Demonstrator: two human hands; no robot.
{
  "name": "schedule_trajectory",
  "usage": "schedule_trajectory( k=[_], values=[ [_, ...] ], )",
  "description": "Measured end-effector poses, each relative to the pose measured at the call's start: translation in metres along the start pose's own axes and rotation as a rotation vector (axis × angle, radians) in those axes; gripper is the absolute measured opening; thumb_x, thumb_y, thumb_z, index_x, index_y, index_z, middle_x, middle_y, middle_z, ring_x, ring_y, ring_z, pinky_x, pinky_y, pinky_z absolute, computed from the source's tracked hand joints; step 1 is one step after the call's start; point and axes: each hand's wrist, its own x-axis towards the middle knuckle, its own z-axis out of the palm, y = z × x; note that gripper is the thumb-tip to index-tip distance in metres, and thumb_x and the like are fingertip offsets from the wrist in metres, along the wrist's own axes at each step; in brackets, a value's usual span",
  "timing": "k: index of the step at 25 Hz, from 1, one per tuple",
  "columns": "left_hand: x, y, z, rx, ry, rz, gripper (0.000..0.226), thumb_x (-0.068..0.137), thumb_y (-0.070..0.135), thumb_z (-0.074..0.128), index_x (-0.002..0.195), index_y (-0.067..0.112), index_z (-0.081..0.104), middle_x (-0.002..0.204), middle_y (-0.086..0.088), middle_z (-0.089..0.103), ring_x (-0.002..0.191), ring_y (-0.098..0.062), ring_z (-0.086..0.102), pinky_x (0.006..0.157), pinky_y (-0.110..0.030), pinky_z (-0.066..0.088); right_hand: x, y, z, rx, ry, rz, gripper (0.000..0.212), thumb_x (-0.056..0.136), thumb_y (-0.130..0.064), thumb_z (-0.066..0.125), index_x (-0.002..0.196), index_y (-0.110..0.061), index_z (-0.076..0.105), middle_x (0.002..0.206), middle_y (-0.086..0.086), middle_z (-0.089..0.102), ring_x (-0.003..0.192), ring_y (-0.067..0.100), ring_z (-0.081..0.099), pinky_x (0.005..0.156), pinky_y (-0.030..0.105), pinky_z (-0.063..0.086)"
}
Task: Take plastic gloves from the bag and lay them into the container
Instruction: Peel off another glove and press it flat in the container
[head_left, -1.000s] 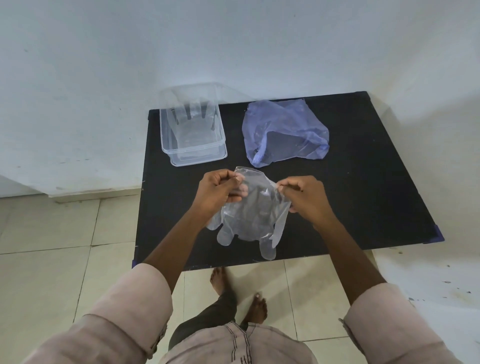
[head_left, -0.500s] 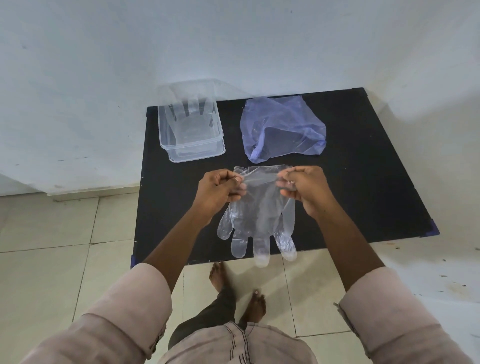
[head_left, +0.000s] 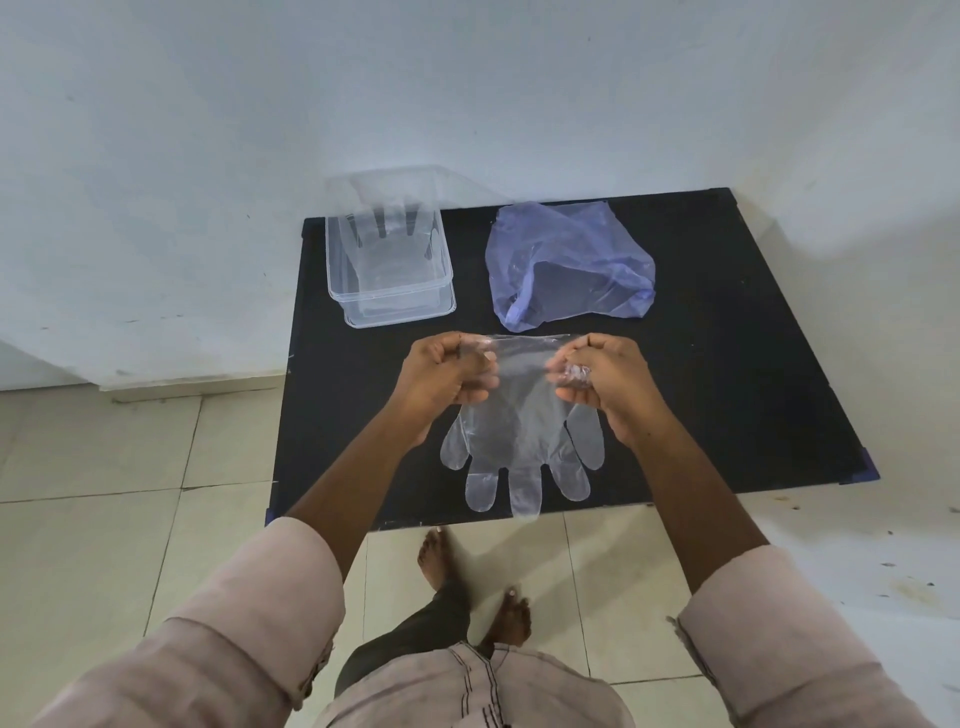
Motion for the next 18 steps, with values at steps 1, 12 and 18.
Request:
schedule_trajectory(
  k=[1, 12, 18],
  values=[
    [-0.001, 0.002, 0.001, -0.007, 0.005, -0.004, 0.017, 0.09, 0.02, 0.067, 0.102, 0.009, 0.072, 0.093, -0.014, 0.075, 0.079, -0.022, 0.074, 0.067, -0.028, 0.059, -0.002, 0.0, 0.0, 0.005, 0.001, -0.014, 0.016, 0.091, -0.006, 0.053, 0.088, -0.003, 0.068, 0.088, 0.015, 0.073, 0.071, 0.018, 0.069, 0.054, 0.022, 0.055],
    [0.008, 0.023, -0.005, -0.042, 0.037, 0.0, 0.022, 0.097, 0.021, 0.055, 0.092, 0.008, 0.072, 0.09, -0.014, 0.075, 0.082, -0.022, 0.073, 0.076, -0.032, 0.059, 0.004, -0.014, 0.006, 0.09, -0.039, -0.062, 0.02, 0.095, -0.011, 0.051, 0.088, -0.004, 0.069, 0.097, 0.017, 0.074, 0.089, 0.027, 0.072, 0.081, 0.036, 0.059],
    [0.051, 0.044, -0.04, -0.234, 0.064, -0.06, 0.024, 0.098, 0.015, 0.05, 0.091, 0.002, 0.07, 0.08, -0.012, 0.074, 0.077, -0.021, 0.073, 0.074, -0.03, 0.059, 0.038, -0.043, 0.042, 0.026, -0.088, -0.056, 0.021, 0.097, -0.01, 0.048, 0.092, -0.001, 0.066, 0.098, 0.021, 0.073, 0.092, 0.03, 0.072, 0.085, 0.038, 0.058]
  ],
)
